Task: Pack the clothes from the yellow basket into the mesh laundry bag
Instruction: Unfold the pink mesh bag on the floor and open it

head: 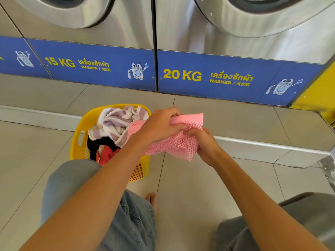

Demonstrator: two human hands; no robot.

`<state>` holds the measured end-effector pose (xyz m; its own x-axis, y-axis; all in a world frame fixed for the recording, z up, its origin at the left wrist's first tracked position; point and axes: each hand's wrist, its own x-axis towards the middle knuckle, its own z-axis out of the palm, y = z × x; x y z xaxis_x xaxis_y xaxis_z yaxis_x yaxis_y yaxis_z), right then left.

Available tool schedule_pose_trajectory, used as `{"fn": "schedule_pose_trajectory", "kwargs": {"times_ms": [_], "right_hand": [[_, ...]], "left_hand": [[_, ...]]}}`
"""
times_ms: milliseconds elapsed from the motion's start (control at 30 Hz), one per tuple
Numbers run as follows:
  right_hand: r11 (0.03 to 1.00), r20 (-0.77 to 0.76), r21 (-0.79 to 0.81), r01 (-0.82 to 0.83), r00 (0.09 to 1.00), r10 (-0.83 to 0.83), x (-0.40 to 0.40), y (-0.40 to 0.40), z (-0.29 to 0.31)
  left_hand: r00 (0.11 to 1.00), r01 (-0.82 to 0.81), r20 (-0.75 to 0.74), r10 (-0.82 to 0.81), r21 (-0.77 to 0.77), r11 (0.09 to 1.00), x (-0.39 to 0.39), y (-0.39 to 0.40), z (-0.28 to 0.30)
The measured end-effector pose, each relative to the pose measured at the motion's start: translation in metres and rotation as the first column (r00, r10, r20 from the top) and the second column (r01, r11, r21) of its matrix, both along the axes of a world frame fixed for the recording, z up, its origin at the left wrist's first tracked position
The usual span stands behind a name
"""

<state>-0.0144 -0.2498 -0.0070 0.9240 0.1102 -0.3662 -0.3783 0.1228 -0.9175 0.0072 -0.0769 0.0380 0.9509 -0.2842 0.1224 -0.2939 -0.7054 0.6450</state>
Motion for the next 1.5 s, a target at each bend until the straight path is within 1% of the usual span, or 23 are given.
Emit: {"fn": "schedule_pose_trajectory", "kwargs": {"times_ms": [133,233,400,467,567,733,867,933,1000,1033,1067,1100,1133,1167,1200,1233,1267,1300,1333,1367,1400,1467,1500], "right_hand": [[0.983,-0.079,0.068,0.169,0.983,-0.164,-0.003,-0.041,0.002],[0.974,-0.108,0.027,0.226,0.969,-0.222,-0.005,-0.068,0.0],[0.973,-0.126,-0.164,0.165,0.974,-0.187,-0.007,-0.098,-0.023],[0.954,-0.147,-0.279,0.113,0.976,-0.159,-0.007,-0.102,-0.04],[0.915,-0.21,-0.401,0.044,0.968,-0.138,-0.001,-0.103,-0.071],[0.841,-0.284,-0.539,-0.044,0.95,-0.132,0.014,-0.102,-0.131],[0.791,-0.318,-0.606,-0.079,0.936,-0.151,0.022,-0.099,-0.168],[0.728,-0.32,-0.672,-0.133,0.939,-0.123,0.024,-0.095,-0.182],[0.598,-0.315,-0.772,-0.214,0.947,-0.067,0.021,-0.091,-0.195],[0.541,-0.303,-0.81,-0.227,0.951,-0.054,0.019,-0.09,-0.2],[0.515,-0.283,-0.832,-0.205,0.956,-0.077,0.016,-0.088,-0.205],[0.524,-0.267,-0.837,-0.159,0.954,-0.137,0.013,-0.088,-0.21],[0.546,-0.263,-0.831,-0.109,0.941,-0.212,0.009,-0.088,-0.214],[0.568,-0.289,-0.818,-0.091,0.919,-0.268,0.004,-0.088,-0.219],[0.596,-0.348,-0.794,-0.123,0.895,-0.279,-0.001,-0.088,-0.224],[0.631,-0.423,-0.753,-0.187,0.872,-0.247,-0.007,-0.088,-0.229],[0.67,-0.492,-0.699,-0.251,0.848,-0.196,-0.013,-0.086,-0.232],[0.709,-0.544,-0.641,-0.293,0.826,-0.151,-0.018,-0.083,-0.235],[0.738,-0.571,-0.597,-0.315,0.812,-0.116,-0.022,-0.08,-0.238],[0.75,-0.577,-0.576,-0.325,0.812,-0.091,-0.024,-0.076,-0.241],[0.752,-0.569,-0.57,-0.33,0.819,-0.072,-0.026,-0.073,-0.242],[0.752,-0.54,-0.579,-0.315,0.839,-0.064,-0.029,-0.069,-0.243],[0.758,-0.518,-0.585,-0.289,0.852,-0.075,-0.029,-0.068,-0.243]], "left_hand": [[0.996,0.019,-0.087,-0.014,0.066,0.998,0.007,-0.013,-0.012],[0.98,0.022,-0.2,-0.012,0.048,0.999,0.005,-0.026,-0.027],[0.88,0.005,-0.475,-0.02,-0.033,0.999,-0.005,-0.043,-0.067],[0.836,-0.036,-0.549,0.016,-0.027,0.999,-0.009,-0.044,-0.092],[0.75,-0.091,-0.658,0.071,0.004,0.996,-0.015,-0.045,-0.135],[0.651,-0.224,-0.748,0.134,-0.02,0.974,-0.013,-0.05,-0.197],[0.583,-0.305,-0.785,0.209,0.026,0.952,-0.003,-0.057,-0.239],[0.539,-0.335,-0.808,0.237,0.053,0.941,0.001,-0.061,-0.259],[0.487,-0.393,-0.841,0.234,0.029,0.919,0.004,-0.062,-0.276],[0.465,-0.431,-0.856,0.225,0.003,0.902,0.006,-0.062,-0.282],[0.454,-0.46,-0.863,0.22,-0.016,0.888,0.008,-0.061,-0.287],[0.459,-0.478,-0.859,0.226,-0.024,0.878,0.01,-0.06,-0.291],[0.487,-0.482,-0.834,0.259,-0.01,0.876,0.01,-0.058,-0.294],[0.545,-0.473,-0.775,0.321,0.032,0.88,0.01,-0.057,-0.296],[0.631,-0.452,-0.67,0.392,0.093,0.887,0.009,-0.055,-0.297],[0.727,-0.426,-0.533,0.433,0.145,0.893,0.006,-0.054,-0.297],[0.806,-0.397,-0.407,0.429,0.165,0.903,0.001,-0.053,-0.297],[0.858,-0.359,-0.331,0.392,0.158,0.92,-0.004,-0.054,-0.295],[0.887,-0.299,-0.323,0.33,0.142,0.944,-0.009,-0.057,-0.294],[0.902,-0.213,-0.354,0.249,0.139,0.967,-0.014,-0.06,-0.294],[0.905,-0.108,-0.39,0.168,0.171,0.979,-0.019,-0.064,-0.296],[0.891,0.097,-0.452,0.045,0.287,0.953,-0.03,-0.07,-0.303],[0.876,0.165,-0.482,0.018,0.334,0.928,-0.035,-0.072,-0.307]]}}
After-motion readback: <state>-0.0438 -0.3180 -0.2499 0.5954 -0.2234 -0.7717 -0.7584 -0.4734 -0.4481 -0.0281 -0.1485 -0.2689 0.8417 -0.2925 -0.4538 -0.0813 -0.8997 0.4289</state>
